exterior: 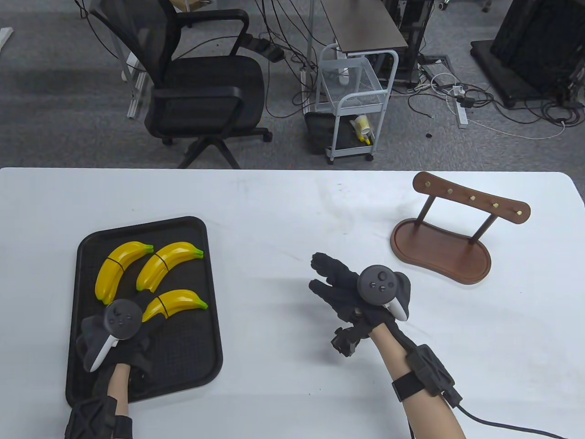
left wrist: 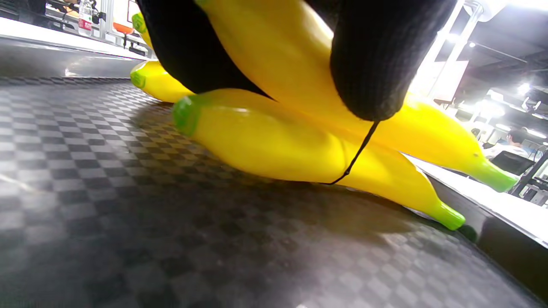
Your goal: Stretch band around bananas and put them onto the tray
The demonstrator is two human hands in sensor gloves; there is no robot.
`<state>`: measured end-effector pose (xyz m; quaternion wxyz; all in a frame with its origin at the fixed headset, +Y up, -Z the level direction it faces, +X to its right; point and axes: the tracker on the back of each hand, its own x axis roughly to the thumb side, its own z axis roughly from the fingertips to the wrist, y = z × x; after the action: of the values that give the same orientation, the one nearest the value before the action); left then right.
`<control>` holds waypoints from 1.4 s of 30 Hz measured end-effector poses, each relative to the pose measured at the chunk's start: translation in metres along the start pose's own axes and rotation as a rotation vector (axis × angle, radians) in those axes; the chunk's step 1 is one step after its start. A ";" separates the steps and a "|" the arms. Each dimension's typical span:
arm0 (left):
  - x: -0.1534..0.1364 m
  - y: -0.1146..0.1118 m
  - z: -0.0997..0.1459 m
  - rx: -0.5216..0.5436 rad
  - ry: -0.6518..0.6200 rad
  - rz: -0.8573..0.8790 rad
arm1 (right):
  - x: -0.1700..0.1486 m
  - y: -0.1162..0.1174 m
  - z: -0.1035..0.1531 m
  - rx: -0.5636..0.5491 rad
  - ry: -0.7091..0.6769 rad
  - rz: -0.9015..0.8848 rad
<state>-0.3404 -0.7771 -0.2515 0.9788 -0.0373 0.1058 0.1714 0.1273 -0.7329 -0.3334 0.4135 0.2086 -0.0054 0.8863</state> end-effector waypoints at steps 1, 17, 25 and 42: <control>0.000 -0.001 0.000 0.000 -0.003 -0.001 | 0.000 0.000 0.000 -0.001 0.000 0.001; -0.001 0.006 0.001 0.040 -0.003 0.054 | -0.001 -0.003 0.000 -0.009 0.005 -0.008; 0.021 0.035 -0.002 0.128 -0.073 0.141 | -0.001 -0.009 0.000 -0.026 -0.005 0.028; 0.123 0.073 0.002 0.258 -0.314 0.144 | 0.005 -0.029 0.001 -0.061 -0.028 0.241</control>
<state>-0.2519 -0.6676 -0.2797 0.9652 0.1232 -0.0244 0.2295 0.1462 -0.7098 -0.3350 0.3101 0.2061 -0.0631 0.9259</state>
